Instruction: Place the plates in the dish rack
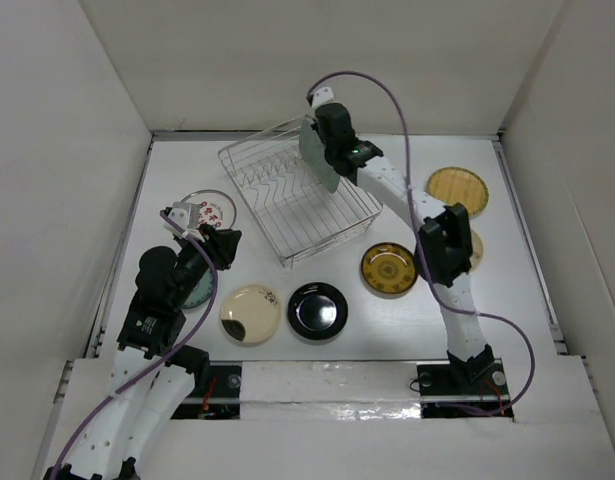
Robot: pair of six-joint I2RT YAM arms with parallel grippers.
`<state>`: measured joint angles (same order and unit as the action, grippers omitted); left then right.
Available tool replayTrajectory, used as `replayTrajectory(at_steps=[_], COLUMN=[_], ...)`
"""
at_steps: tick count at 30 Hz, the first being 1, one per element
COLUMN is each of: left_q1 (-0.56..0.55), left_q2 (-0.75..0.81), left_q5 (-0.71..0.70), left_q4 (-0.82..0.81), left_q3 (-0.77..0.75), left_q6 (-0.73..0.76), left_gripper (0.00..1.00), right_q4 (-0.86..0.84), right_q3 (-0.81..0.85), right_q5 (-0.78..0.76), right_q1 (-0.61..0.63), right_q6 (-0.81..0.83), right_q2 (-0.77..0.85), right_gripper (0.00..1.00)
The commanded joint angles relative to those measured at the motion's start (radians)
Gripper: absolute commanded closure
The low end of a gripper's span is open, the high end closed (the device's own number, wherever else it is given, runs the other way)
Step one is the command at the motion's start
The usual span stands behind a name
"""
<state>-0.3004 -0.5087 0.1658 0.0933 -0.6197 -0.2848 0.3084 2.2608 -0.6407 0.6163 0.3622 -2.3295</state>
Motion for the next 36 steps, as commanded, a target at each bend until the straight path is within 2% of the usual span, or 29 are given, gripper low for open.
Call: replayTrajectory(at_steps=[1, 3, 4, 5, 7, 8, 11, 12, 15, 19, 23, 26, 32, 34, 36], left_q1=[-0.003, -0.003, -0.003, -0.003, -0.003, -0.003, -0.003, -0.003, -0.003, -0.003, -0.003, -0.003, -0.003, -0.003, -0.003], left_q2=[-0.001, 0.006, 0.009, 0.012, 0.015, 0.016, 0.021, 0.022, 0.022, 0.022, 0.021, 0.018, 0.010, 0.010, 0.009], left_q5=[0.014, 0.014, 0.012, 0.011, 0.012, 0.014, 0.017, 0.017, 0.017, 0.018, 0.021, 0.021, 0.023, 0.023, 0.020], left_q4=[-0.064, -0.064, -0.063, -0.063, -0.063, -0.063, -0.064, -0.064, -0.064, -0.066, -0.066, -0.066, -0.067, -0.067, -0.066], left_q3=[-0.006, -0.005, -0.005, -0.005, -0.005, -0.005, -0.003, -0.003, -0.003, -0.003, -0.003, -0.003, -0.003, -0.003, -0.003], left_q6=[0.015, 0.015, 0.015, 0.013, 0.013, 0.013, 0.013, 0.013, 0.013, 0.013, 0.013, 0.013, 0.013, 0.013, 0.015], left_gripper=[0.80, 0.80, 0.80, 0.80, 0.80, 0.80, 0.80, 0.80, 0.80, 0.80, 0.80, 0.80, 0.80, 0.80, 0.80], right_q4=[-0.121, -0.205, -0.294, -0.348, -0.417, -0.454, -0.477, -0.479, -0.496, -0.561, -0.609, -0.647, -0.738, -0.791, -0.859], right_q3=[-0.196, -0.391, -0.590, -0.681, -0.835, -0.963, -1.133, -1.161, -1.234, -1.287, -1.287, -1.287, -1.262, -1.251, -1.271], right_q5=[0.085, 0.229, 0.269, 0.335, 0.386, 0.430, 0.469, 0.481, 0.533, 0.669, 0.812, 0.858, 0.950, 0.967, 0.977], right_q1=[-0.155, -0.243, -0.294, -0.399, -0.513, -0.623, -0.748, -0.809, -0.883, -1.004, -1.027, -1.027, -1.037, -1.037, -1.037], right_q6=[-0.347, -0.500, -0.629, -0.690, -0.869, -0.914, -1.017, -1.034, -1.085, -1.164, -1.192, -1.233, -1.339, -1.384, -1.420], right_q2=[0.323, 0.447, 0.505, 0.600, 0.668, 0.712, 0.740, 0.739, 0.710, 0.635, 0.531, 0.466, 0.378, 0.348, 0.335], right_gripper=[0.75, 1.00, 1.00, 1.00, 1.00, 0.99, 0.76, 0.64, 0.49, 0.47, 0.47, 0.47, 0.54, 0.74, 1.00])
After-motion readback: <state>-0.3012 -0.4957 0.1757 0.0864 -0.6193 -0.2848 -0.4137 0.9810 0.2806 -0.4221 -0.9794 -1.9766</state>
